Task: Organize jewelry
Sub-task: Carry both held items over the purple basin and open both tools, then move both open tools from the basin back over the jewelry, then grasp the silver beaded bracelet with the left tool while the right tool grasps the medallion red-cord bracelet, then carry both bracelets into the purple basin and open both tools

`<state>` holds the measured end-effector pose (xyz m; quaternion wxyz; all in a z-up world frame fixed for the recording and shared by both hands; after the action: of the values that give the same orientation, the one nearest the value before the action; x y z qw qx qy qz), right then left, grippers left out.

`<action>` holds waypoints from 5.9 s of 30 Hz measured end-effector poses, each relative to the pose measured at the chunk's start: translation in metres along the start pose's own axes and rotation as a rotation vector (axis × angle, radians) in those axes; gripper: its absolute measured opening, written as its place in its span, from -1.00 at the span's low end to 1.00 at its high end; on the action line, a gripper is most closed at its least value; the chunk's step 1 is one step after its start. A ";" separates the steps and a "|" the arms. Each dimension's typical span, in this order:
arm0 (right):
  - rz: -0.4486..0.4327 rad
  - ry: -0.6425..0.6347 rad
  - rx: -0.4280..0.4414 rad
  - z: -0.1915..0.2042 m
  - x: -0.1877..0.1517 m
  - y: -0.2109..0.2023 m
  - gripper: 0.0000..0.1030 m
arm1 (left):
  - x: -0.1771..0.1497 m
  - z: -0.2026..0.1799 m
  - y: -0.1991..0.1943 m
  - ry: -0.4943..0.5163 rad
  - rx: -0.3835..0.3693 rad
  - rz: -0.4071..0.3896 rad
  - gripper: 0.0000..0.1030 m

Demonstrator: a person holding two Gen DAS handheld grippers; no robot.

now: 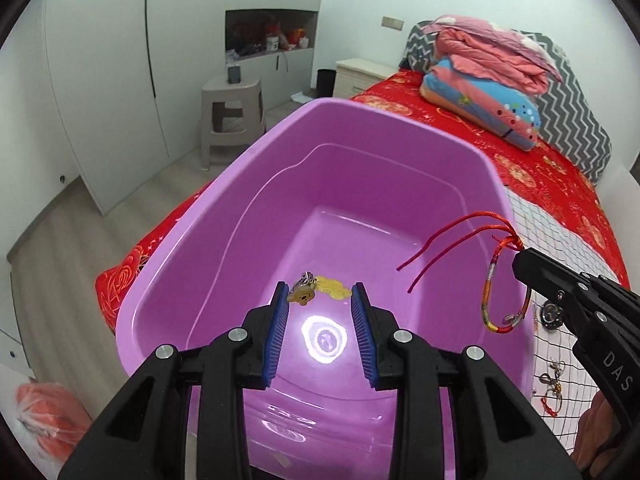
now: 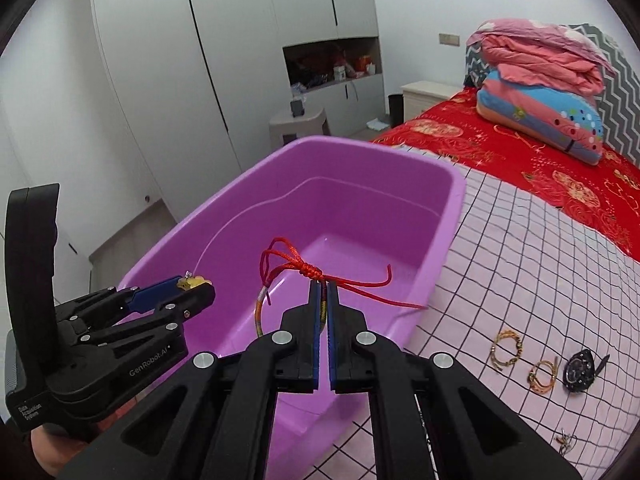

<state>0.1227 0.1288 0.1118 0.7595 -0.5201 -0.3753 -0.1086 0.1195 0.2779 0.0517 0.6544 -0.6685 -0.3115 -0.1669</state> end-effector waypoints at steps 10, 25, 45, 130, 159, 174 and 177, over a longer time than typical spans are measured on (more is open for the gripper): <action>0.087 -0.028 -0.025 0.006 0.001 0.038 -0.54 | -0.005 0.014 0.015 -0.026 0.060 0.038 0.30; 0.049 -0.011 -0.056 -0.008 -0.007 0.005 -0.29 | -0.011 0.022 -0.004 -0.059 0.108 0.049 0.68; 0.001 0.067 -0.069 -0.031 -0.045 -0.059 -0.09 | -0.033 -0.026 -0.054 0.022 0.094 0.010 0.83; 0.148 0.439 -0.430 -0.296 -0.305 -0.069 0.29 | -0.191 -0.285 0.106 0.356 -0.097 0.176 0.88; 0.146 0.394 -0.388 -0.285 -0.301 -0.063 -0.77 | -0.201 -0.307 0.093 0.388 -0.211 0.203 -0.74; 0.080 0.416 -0.349 -0.249 -0.305 -0.111 -0.77 | -0.196 -0.286 0.040 0.360 -0.308 0.177 -0.76; 0.065 0.409 -0.352 -0.241 -0.302 -0.119 -0.77 | -0.192 -0.281 0.028 0.356 -0.313 0.155 -0.76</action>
<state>-0.0431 -0.2016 -0.0528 0.7206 -0.6232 -0.1722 -0.2505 0.0451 -0.0335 -0.0659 0.5981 -0.7438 -0.1095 -0.2775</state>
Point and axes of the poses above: each gripper's, at about its wrist camera, not at the fingertips, and y roughly the way its jaws point, z to its left, x to its top, the point moved 1 cm from there along y, roughly the way its jaws point, and after that the axes turned 2 degrees about x, right-handed, at the moved point
